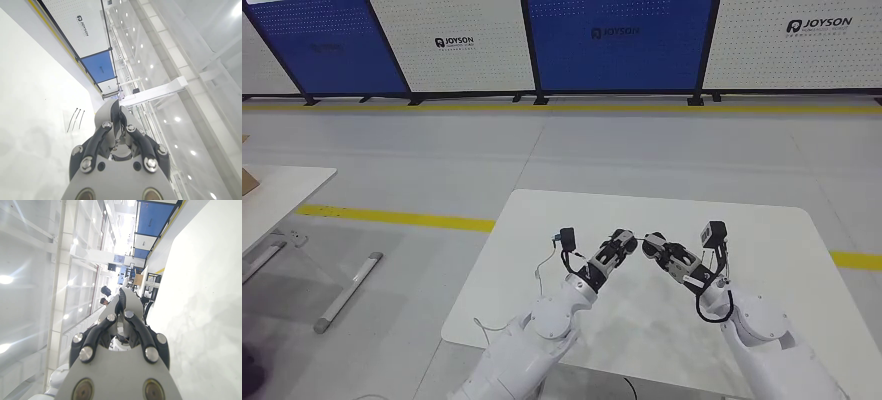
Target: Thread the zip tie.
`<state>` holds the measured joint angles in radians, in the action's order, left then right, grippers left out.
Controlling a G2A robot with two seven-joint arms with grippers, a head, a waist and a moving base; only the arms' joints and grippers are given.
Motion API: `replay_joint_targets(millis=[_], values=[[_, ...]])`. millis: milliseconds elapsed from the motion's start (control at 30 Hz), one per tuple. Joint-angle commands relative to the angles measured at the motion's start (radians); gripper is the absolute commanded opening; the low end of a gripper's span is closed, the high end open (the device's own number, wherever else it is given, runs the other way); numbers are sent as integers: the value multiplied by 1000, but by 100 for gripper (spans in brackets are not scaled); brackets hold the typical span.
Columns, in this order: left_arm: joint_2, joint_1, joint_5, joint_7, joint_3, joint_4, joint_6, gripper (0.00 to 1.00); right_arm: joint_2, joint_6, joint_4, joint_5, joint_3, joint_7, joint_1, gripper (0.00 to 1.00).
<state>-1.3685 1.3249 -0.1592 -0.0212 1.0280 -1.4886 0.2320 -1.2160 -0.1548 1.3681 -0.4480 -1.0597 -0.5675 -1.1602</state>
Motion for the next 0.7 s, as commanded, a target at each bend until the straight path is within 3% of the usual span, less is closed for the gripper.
replay_joint_targets(millis=[0,67,200,400,500,667], values=[[0,3,3,-2,0,-3,3,36,0,0,0,0,0,0,0,0],[1,4,6,-3,2,-4,3,36,0,0,0,0,0,0,0,0],[1,6,11,-1,4,-3,1,20,0,0,0,0,0,0,0,0],[0,7,19,3,4,-2,2,7,0,0,0,0,0,0,0,0],[-1,6,25,11,2,2,-1,8,0,0,0,0,0,0,0,0],[-2,3,28,15,-1,10,1,0,0,0,0,0,0,0,0,0]])
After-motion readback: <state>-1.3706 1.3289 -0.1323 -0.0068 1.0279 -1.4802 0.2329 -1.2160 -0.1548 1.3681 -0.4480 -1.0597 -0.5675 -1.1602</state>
